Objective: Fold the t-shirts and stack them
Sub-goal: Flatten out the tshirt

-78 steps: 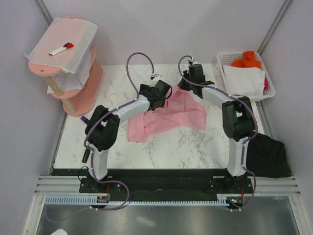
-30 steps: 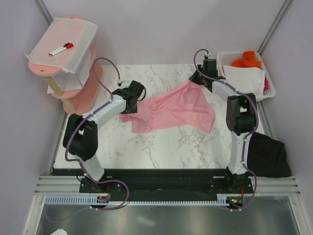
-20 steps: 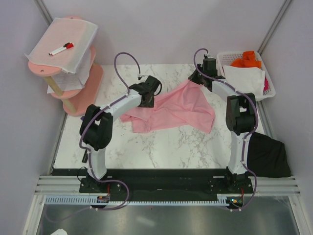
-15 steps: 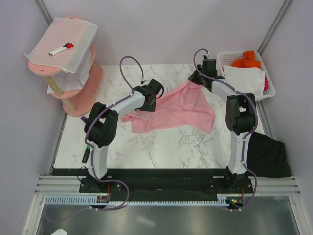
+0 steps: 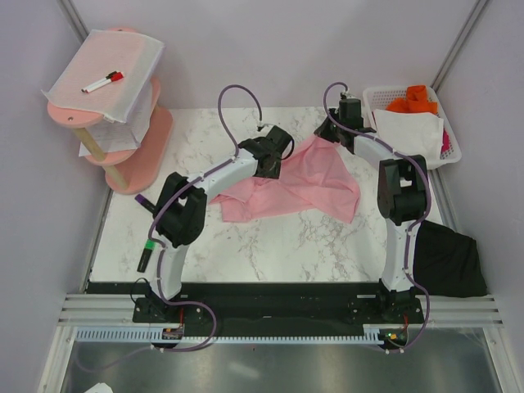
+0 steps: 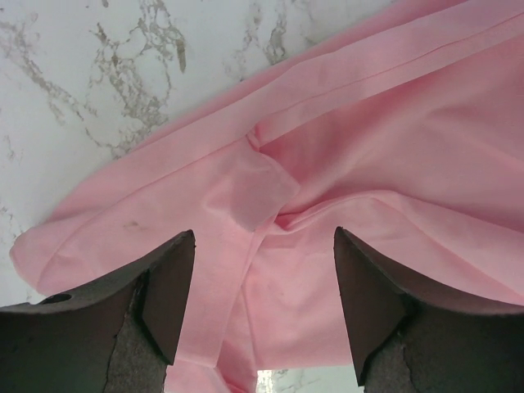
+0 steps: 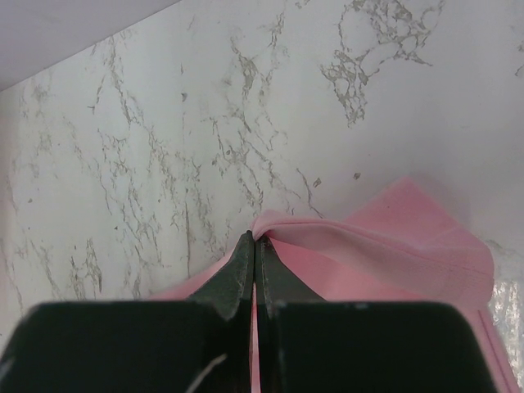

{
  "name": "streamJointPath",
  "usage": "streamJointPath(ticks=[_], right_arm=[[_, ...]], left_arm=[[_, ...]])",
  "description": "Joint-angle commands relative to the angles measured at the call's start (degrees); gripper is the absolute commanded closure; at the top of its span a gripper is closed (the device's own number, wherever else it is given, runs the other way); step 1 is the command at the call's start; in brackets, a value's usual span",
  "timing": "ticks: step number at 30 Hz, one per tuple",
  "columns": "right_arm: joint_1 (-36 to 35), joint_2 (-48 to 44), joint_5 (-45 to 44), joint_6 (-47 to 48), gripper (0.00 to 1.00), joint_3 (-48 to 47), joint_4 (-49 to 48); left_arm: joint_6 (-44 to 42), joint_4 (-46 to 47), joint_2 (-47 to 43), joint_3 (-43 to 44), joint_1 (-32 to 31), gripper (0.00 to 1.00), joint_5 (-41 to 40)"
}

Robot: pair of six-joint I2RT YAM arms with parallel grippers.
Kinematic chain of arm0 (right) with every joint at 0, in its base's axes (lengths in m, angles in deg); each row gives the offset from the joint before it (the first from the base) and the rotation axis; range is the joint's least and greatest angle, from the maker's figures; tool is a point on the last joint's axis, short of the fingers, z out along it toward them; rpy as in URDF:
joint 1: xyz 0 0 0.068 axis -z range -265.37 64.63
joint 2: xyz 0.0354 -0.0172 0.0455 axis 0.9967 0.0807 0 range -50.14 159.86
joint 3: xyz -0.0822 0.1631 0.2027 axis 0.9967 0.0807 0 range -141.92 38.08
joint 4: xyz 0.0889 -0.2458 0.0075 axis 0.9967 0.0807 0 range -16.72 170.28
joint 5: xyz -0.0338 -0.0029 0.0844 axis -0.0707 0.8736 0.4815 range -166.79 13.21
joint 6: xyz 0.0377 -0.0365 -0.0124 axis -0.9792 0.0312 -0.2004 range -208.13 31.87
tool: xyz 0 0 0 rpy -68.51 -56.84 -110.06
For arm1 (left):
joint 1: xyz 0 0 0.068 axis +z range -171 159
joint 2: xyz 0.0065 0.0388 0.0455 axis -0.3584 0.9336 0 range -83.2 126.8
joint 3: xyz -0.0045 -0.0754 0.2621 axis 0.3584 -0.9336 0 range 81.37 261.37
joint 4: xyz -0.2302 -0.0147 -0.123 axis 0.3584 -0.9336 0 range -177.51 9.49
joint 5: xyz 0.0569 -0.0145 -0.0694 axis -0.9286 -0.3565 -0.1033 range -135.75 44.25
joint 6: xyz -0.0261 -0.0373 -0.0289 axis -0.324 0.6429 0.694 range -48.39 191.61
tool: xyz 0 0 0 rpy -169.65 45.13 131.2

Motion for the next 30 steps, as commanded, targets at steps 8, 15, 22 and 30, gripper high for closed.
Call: streamJointPath(ticks=[8, 15, 22, 30], right_arm=[[0.1, 1.3, 0.8, -0.2, 1.0, -1.3, -2.1], [0.1, 0.9, 0.9, -0.2, 1.0, -0.8, -2.2], [0.2, 0.3, 1.0, -0.1, 1.0, -0.2, -2.2], [0.1, -4.8, 1.0, 0.8, 1.0, 1.6, -2.1]], left_arm=[[-2.1, 0.5, 7.2, 5.9, -0.5, 0.27, -1.8], [-1.4, 0.4, 9.8, 7.0, -0.2, 0.38, -4.9], [0.6, 0.5, 9.7, 6.4, 2.0, 0.98, -11.6], [0.3, 0.6, -3.8, -0.9, 6.0, 0.98, -17.3]])
